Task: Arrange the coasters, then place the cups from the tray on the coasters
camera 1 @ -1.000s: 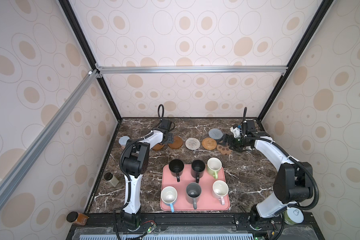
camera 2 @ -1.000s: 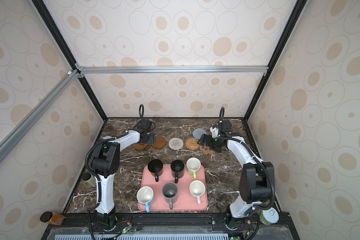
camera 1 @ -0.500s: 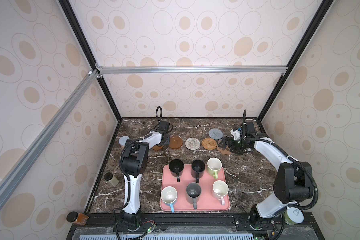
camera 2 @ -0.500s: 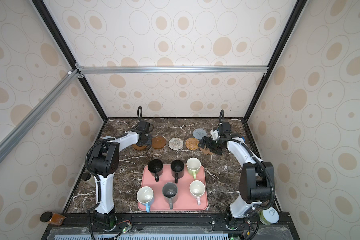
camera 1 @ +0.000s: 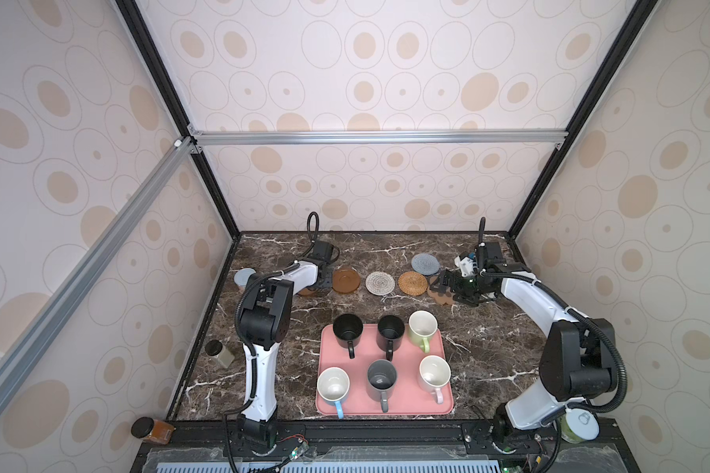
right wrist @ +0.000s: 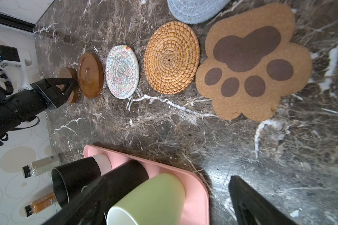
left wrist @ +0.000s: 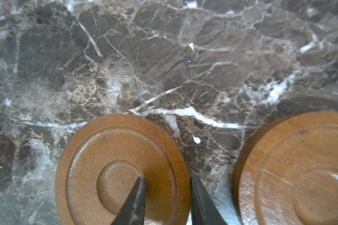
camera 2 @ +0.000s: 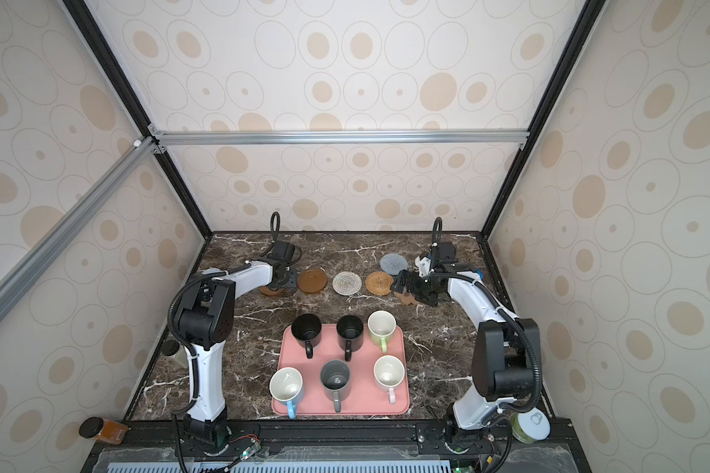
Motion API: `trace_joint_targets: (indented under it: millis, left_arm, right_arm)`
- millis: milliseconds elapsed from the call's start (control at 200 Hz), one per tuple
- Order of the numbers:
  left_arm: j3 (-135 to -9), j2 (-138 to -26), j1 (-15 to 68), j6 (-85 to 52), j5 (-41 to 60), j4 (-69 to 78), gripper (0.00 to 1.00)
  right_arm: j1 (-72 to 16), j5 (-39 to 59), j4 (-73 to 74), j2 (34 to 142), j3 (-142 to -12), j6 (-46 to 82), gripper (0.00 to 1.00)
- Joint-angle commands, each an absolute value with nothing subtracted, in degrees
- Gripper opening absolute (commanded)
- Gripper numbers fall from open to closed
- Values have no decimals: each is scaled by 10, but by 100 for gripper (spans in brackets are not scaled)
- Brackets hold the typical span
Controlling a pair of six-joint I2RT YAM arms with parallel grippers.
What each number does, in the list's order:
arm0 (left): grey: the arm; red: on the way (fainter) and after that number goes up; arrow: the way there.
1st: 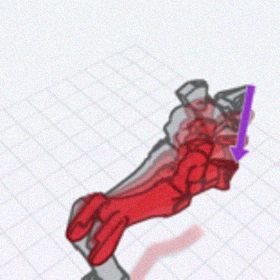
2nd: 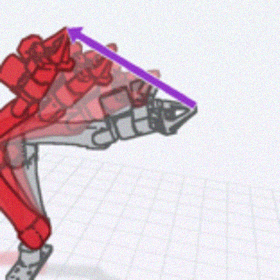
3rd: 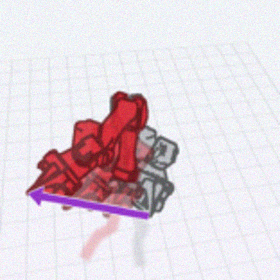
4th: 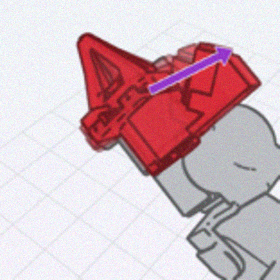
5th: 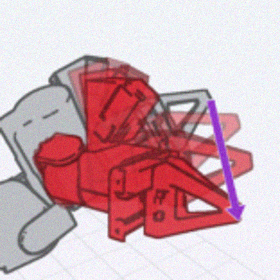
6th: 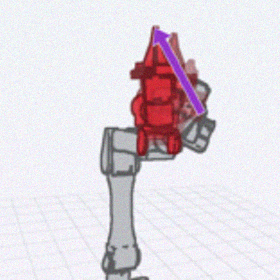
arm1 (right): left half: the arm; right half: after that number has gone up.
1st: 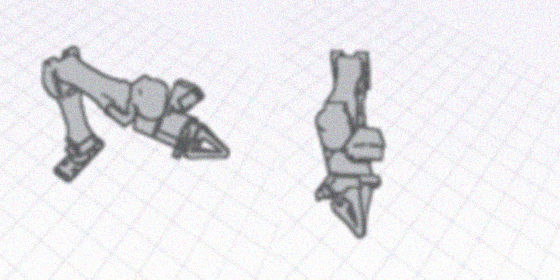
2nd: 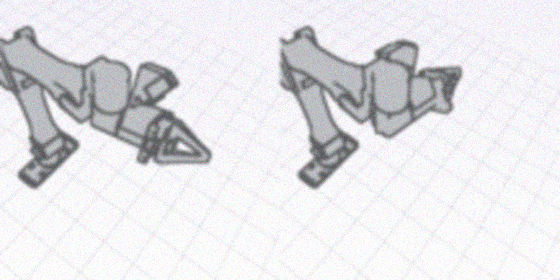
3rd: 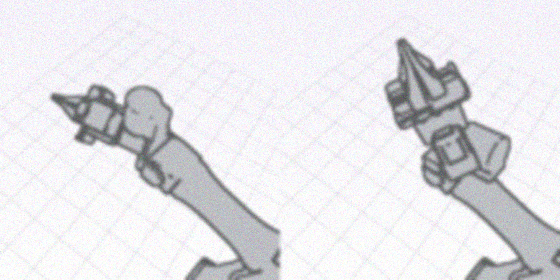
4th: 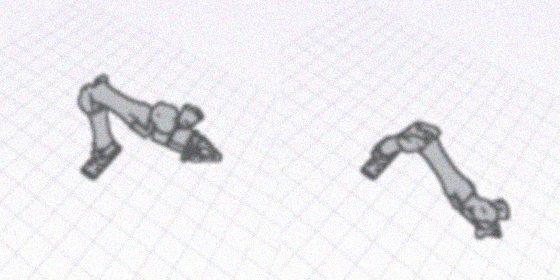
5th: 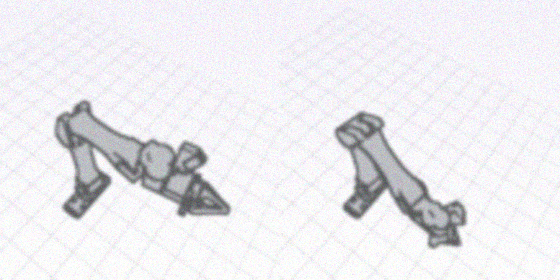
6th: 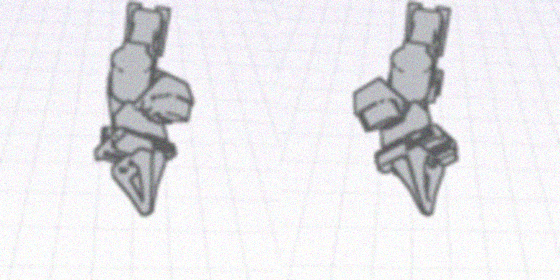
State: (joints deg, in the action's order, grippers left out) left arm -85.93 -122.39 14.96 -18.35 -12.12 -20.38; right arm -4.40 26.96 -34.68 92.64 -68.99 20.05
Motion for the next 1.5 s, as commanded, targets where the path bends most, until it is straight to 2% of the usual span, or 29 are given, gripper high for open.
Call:
trace_joint_targets:
  millis: [0, 285, 490, 790, 970, 1226, 1496]
  left_arm:
    - [-858, -1237, 135, -168, -138, -229, 33]
    - [-858, -1241, 120, -159, -149, -234, 33]
    - [-866, -1242, 115, -153, -149, -236, 36]
    - [-903, -1216, 119, -144, -116, -248, 60]
    - [-916, -1196, 149, -138, -78, -251, 67]
    - [-955, -1226, 203, -142, -53, -258, 68]
    - [-1008, -1280, 217, -158, 3, -251, 68]
  right_arm:
    - [-40, 266, -352, 909, -682, 195, 100]
    - [-39, 267, -349, 907, -679, 197, 100]
    - [-38, 267, -350, 906, -679, 198, 100]
    - [-34, 265, -360, 896, -687, 194, 100]
    - [-31, 261, -369, 889, -693, 190, 100]
    - [-27, 258, -376, 887, -688, 183, 100]
    - [-21, 257, -376, 877, -668, 179, 100]
